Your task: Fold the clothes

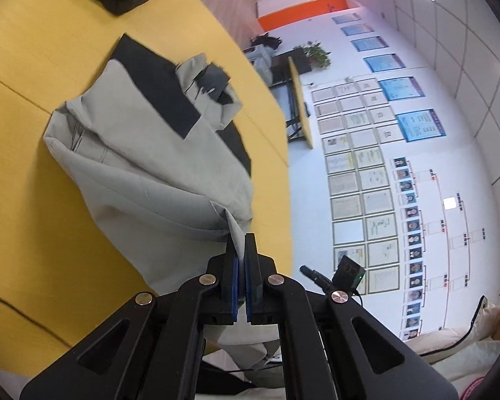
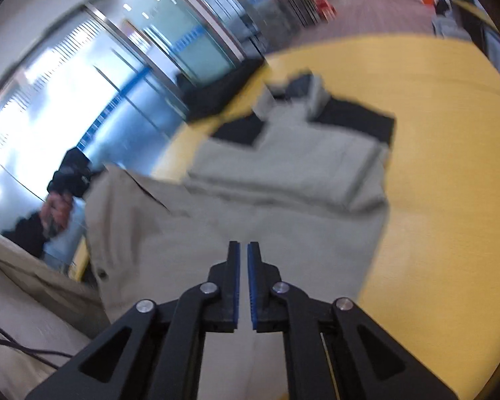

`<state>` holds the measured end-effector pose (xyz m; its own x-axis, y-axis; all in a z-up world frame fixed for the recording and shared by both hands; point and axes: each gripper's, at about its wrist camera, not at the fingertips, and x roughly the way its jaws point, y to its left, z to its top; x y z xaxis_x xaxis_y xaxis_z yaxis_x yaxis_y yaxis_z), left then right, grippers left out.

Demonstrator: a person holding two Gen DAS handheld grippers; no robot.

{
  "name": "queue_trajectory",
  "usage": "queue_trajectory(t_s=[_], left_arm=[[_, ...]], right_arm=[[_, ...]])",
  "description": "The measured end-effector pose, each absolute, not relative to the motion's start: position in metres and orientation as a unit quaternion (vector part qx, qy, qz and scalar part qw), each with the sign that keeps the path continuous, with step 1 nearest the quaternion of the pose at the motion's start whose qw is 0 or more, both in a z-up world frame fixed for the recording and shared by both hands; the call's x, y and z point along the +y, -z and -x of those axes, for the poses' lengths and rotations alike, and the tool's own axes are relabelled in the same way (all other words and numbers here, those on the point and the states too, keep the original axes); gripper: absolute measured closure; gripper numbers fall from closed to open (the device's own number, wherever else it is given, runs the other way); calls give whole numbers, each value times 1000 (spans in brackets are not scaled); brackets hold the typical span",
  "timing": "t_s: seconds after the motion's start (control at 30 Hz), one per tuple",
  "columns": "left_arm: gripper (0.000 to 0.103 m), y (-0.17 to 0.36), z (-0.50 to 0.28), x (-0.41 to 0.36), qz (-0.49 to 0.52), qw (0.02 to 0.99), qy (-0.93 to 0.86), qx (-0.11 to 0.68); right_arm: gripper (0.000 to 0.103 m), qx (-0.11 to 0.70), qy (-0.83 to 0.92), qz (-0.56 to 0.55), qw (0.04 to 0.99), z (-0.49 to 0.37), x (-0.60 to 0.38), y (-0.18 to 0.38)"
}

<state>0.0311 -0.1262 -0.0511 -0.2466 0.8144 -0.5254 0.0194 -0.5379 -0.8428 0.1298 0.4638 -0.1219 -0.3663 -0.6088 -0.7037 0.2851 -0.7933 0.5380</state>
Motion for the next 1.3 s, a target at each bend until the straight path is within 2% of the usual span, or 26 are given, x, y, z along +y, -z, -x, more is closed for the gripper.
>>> queue_trajectory(t_s=[0.03, 0.1, 0.13, 0.17, 0.23, 0.37, 0.47, 0.6, 0.93, 1.0, 1.03, 1.07, 1.17, 1.3], left_arm=[[101, 55, -35, -128, 550, 281, -686, -384], [101, 67, -51, -136, 566, 263, -680, -386], [101, 77, -61, -139, 571, 255, -676, -389], [101, 88, -71, -142, 576, 248, -673, -392], [101, 99, -83, -145, 587, 241, -668, -389], [101, 111, -98, -151, 605, 228, -661, -381], [101, 115, -102, -158, 609, 224, -657, -383], [101, 116, -100, -155, 612, 239, -651, -380], [101, 111, -94, -142, 614, 271, -644, -367], [101, 112, -95, -143, 613, 272, -644, -368], [101, 112, -96, -143, 612, 273, -644, -369], [101, 113, -96, -144, 611, 273, -644, -370], [101, 114, -98, -146, 610, 274, -646, -368], [101, 114, -98, -149, 608, 271, -652, -363]], right_arm=[[83, -183, 796, -515, 262, -142, 471, 142], [71, -204, 779, -544, 235, -175, 485, 177], [57, -216, 770, -558, 221, -191, 491, 194], [49, -233, 755, -575, 211, -207, 495, 214], [49, -290, 714, -604, 203, -245, 499, 255], [49, -386, 654, -616, 211, -306, 488, 303], [49, -412, 647, -607, 208, -334, 483, 318], [44, -424, 650, -600, 194, -347, 476, 325], [43, -428, 658, -587, 197, -339, 462, 336], [55, -412, 653, -595, 223, -333, 452, 330], [75, -391, 654, -601, 239, -328, 445, 323], [86, -383, 659, -599, 247, -325, 442, 314], [96, -352, 677, -588, 269, -313, 434, 282], [97, -320, 709, -557, 292, -284, 428, 231]])
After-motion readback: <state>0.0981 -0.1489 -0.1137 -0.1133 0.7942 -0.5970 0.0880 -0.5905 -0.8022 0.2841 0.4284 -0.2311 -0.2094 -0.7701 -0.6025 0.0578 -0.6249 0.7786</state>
